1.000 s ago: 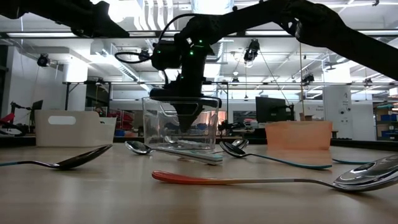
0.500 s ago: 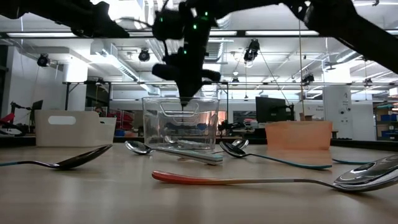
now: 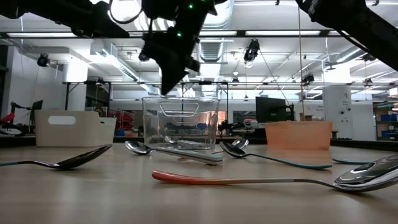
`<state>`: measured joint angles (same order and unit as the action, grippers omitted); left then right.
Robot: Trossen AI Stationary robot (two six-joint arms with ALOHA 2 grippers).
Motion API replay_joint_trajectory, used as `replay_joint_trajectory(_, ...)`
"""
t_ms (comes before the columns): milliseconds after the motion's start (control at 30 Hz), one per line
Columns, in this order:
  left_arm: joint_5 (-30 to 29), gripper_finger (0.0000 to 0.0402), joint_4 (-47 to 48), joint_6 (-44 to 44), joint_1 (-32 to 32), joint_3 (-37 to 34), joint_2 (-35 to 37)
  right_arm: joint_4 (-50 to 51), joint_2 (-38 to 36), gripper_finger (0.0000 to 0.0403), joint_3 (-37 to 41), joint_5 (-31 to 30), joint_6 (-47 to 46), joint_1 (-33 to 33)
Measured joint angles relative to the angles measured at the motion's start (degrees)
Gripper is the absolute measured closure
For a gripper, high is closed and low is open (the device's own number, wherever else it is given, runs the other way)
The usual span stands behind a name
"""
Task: Sort silverware by color (type)
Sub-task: Adjust the transparent bin
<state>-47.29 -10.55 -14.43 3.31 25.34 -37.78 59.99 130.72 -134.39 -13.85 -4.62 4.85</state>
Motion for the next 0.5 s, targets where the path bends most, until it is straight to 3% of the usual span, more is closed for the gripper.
replay_joint_trajectory(167, -0.24, 0.0361, -0.02, 0.32, -0.04, 0.00, 0.00, -5.17, 0.00, 0.0394, 0.00, 3.47, 5.36, -0.31)
replay_joint_trajectory(500, -0.37, 0.0361, -0.11, 0.37, -0.07, 0.00, 0.00, -6.11, 0.00, 0.0394, 1.40, 3.87, 8.58, -0.25)
